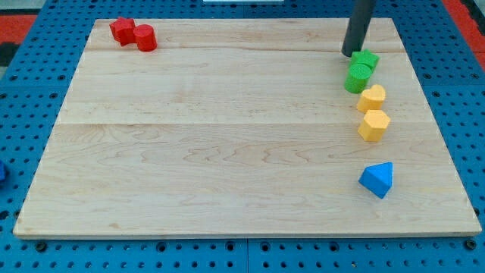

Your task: Place the red circle to the top of the green star

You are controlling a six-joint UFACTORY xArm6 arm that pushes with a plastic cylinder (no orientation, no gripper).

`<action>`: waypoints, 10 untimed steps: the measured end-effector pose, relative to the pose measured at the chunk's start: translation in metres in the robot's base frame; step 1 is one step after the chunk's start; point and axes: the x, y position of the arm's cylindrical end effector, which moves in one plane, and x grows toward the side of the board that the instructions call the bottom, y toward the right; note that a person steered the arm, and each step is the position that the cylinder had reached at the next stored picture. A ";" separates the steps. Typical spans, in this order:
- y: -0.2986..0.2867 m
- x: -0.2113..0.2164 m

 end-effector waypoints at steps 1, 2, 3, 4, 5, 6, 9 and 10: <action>-0.029 -0.002; -0.049 -0.019; 0.020 -0.043; 0.091 0.002; 0.090 0.043; 0.068 0.048; 0.023 0.026; 0.026 -0.035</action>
